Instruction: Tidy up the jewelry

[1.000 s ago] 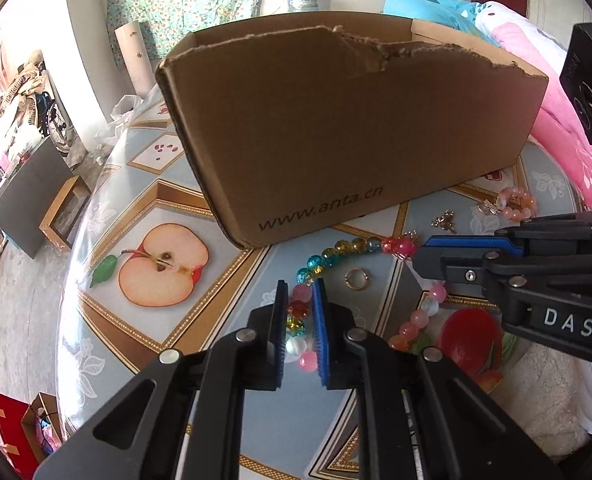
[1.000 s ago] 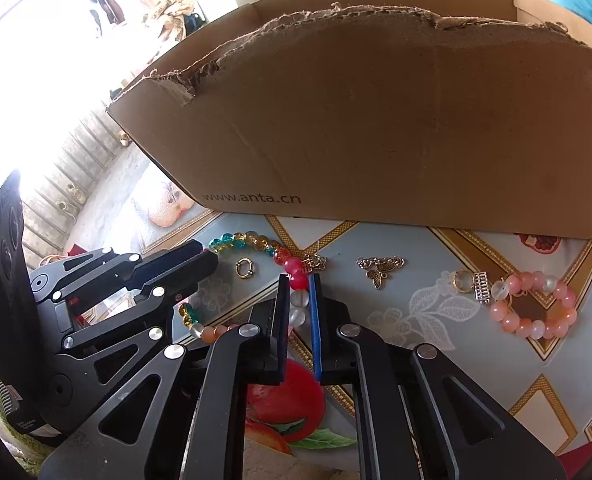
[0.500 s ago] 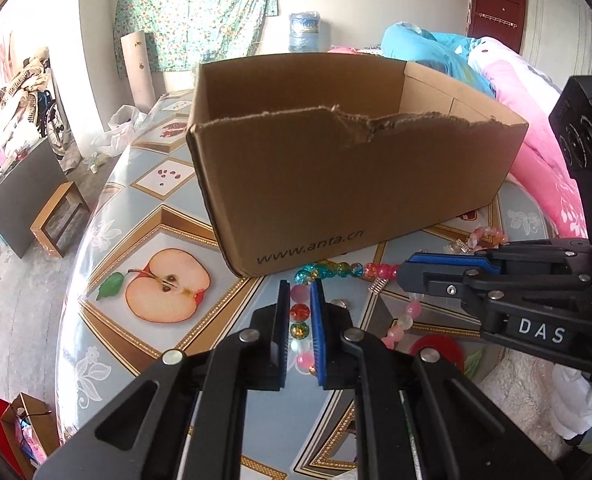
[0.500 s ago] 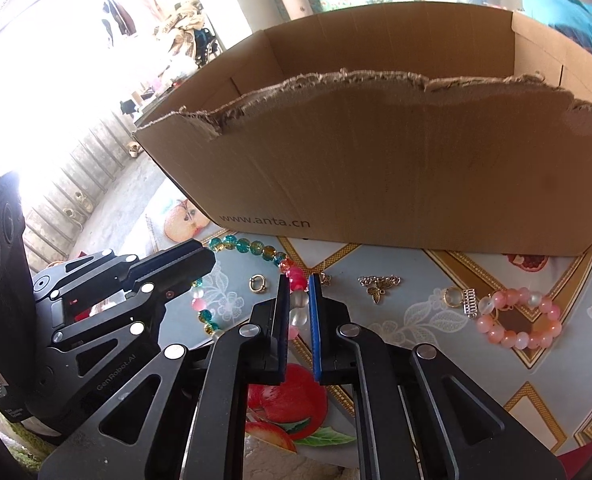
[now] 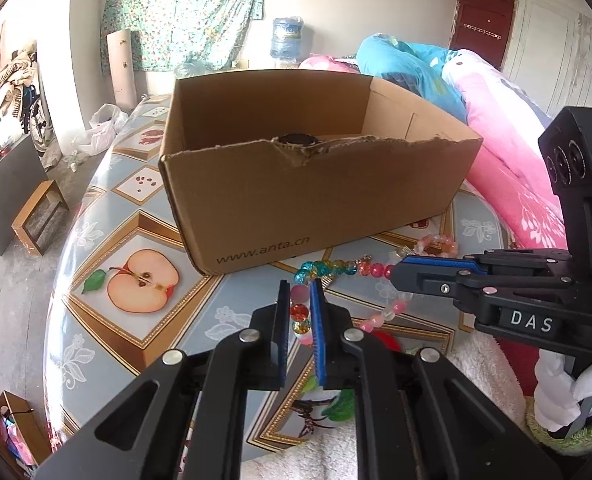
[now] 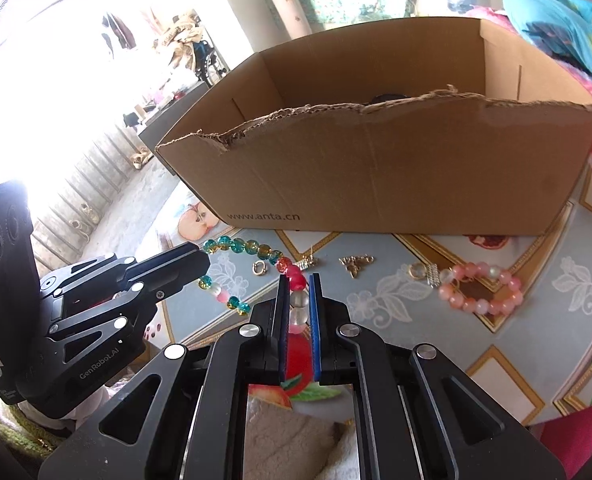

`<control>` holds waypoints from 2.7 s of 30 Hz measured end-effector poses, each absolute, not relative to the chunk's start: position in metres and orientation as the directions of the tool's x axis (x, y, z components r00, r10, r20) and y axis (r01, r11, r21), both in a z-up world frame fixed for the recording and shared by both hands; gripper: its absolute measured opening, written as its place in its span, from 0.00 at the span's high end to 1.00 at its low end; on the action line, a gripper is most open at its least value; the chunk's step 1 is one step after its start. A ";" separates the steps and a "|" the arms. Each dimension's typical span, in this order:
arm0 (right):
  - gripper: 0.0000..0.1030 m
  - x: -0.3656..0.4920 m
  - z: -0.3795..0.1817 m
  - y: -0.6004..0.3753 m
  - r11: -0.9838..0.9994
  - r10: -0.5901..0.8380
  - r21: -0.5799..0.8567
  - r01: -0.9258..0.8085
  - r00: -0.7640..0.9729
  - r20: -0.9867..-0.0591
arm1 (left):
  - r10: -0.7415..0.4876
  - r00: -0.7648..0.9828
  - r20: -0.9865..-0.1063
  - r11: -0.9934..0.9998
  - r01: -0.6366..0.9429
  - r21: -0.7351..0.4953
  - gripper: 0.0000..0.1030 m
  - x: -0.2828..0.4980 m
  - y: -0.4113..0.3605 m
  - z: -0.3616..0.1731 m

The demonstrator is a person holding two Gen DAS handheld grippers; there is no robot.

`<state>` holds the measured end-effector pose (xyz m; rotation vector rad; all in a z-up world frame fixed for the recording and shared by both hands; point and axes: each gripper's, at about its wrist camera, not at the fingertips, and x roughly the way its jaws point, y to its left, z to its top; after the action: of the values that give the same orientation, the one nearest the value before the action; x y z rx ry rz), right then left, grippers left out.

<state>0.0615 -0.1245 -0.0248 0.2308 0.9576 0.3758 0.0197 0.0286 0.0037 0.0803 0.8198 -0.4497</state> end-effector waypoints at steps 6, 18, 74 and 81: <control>0.93 0.052 -0.025 -0.131 0.912 0.406 0.372 -0.172 0.505 -0.762 | -0.407 0.534 -0.741 0.878 0.451 -0.157 0.91 0.013 0.018 0.002; 0.93 0.063 -0.052 -0.132 0.932 0.358 0.338 -0.130 0.478 -0.802 | -0.349 0.492 -0.797 0.884 0.454 -0.107 0.91 0.026 0.003 -0.029; 0.92 0.065 -0.069 -0.093 0.975 0.180 0.082 -0.206 0.523 -0.833 | -0.248 0.516 -0.820 0.889 0.457 0.019 0.87 0.023 -0.006 -0.044; 0.93 0.067 -0.068 -0.099 0.973 0.205 0.117 -0.198 0.516 -0.832 | -0.249 0.513 -0.822 0.885 0.464 0.022 0.87 0.025 -0.007 -0.045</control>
<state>0.0667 -0.0994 -0.0682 0.0076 0.9994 0.2417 0.0252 -0.0075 -0.0447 0.2521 0.9398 -0.4341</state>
